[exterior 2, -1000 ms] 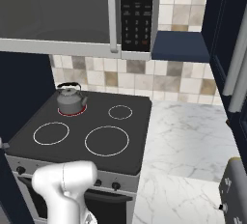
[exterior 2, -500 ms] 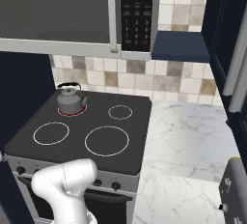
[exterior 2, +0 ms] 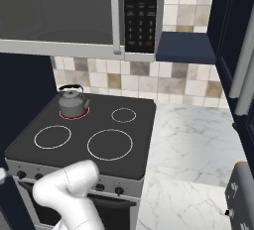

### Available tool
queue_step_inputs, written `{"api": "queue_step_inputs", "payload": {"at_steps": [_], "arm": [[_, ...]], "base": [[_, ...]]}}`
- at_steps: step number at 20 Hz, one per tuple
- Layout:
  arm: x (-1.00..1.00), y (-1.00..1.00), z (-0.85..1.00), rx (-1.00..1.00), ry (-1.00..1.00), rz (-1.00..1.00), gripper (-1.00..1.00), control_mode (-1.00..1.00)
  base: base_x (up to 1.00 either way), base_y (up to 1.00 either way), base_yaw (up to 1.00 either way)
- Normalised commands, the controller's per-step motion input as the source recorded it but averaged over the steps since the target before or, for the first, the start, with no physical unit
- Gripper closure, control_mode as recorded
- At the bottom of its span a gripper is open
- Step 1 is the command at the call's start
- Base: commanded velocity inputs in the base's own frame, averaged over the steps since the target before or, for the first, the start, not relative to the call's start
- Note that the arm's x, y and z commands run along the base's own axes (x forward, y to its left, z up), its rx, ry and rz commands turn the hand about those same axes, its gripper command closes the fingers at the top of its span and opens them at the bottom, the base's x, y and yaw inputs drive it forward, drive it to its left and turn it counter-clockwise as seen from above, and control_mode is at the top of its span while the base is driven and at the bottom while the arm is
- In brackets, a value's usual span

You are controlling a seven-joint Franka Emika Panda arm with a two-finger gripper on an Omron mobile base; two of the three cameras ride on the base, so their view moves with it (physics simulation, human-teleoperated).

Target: The kettle is done boiling. Turn off the stove, then wait for 300 timesteps before moving the kettle to the dining table.

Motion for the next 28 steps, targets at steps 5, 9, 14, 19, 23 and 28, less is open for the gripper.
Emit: {"api": "queue_step_inputs", "payload": {"at_steps": [5, 9, 14, 19, 23, 28], "arm": [[0.00, -0.05, -0.28, 0.00, -0.06, 0.06, -1.00, -1.00], [0.04, -0.16, -0.26, 0.00, -0.01, 0.09, -1.00, -1.00], [0.11, -0.08, -0.32, 0.00, -0.03, 0.09, -1.00, -1.00], [0.16, 0.00, -0.23, 0.00, -0.05, 0.08, -1.00, -1.00], [0.03, 0.04, -0.04, 0.00, -0.01, 0.07, -1.00, -1.00], [0.09, 0.15, -0.08, 0.00, -0.02, 0.01, -1.00, -1.00]], "base": [[0.00, 0.00, 0.00], [0.00, 0.00, 0.00], [0.00, 0.00, 0.00], [0.00, 0.00, 0.00], [0.00, 0.00, 0.00], [0.00, 0.00, 0.00]]}}
